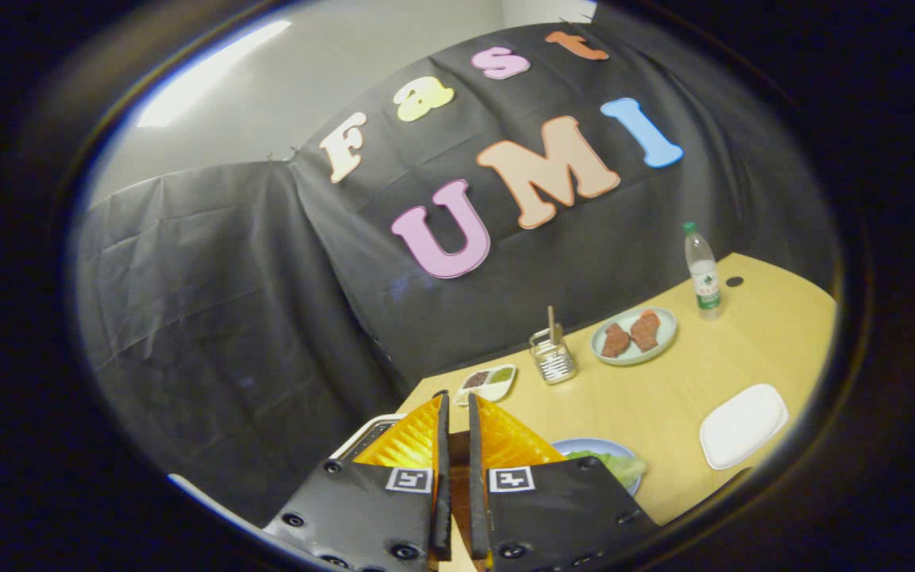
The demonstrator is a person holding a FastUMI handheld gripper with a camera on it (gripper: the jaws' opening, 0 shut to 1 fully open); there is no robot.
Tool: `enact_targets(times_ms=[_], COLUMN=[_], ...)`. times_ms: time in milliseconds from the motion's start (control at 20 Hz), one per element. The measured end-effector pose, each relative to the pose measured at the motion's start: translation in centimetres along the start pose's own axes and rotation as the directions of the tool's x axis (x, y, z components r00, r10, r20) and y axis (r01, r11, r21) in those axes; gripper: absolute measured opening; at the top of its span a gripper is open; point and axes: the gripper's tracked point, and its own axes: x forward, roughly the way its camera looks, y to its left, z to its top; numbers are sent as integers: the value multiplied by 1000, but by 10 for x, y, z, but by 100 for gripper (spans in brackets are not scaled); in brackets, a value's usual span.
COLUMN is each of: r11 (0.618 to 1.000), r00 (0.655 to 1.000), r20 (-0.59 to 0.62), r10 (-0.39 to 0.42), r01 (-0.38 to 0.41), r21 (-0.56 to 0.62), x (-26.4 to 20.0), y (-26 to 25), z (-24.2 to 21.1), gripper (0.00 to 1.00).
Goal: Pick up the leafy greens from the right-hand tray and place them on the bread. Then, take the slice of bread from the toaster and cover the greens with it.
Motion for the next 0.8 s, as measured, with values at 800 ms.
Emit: enact_targets(times_ms=[800], r11=[954], r00=[1000], r20=[-17], r10=[-10], r01=[14], r21=[298], x=[44], y=[-59], z=[-29], gripper=[12])
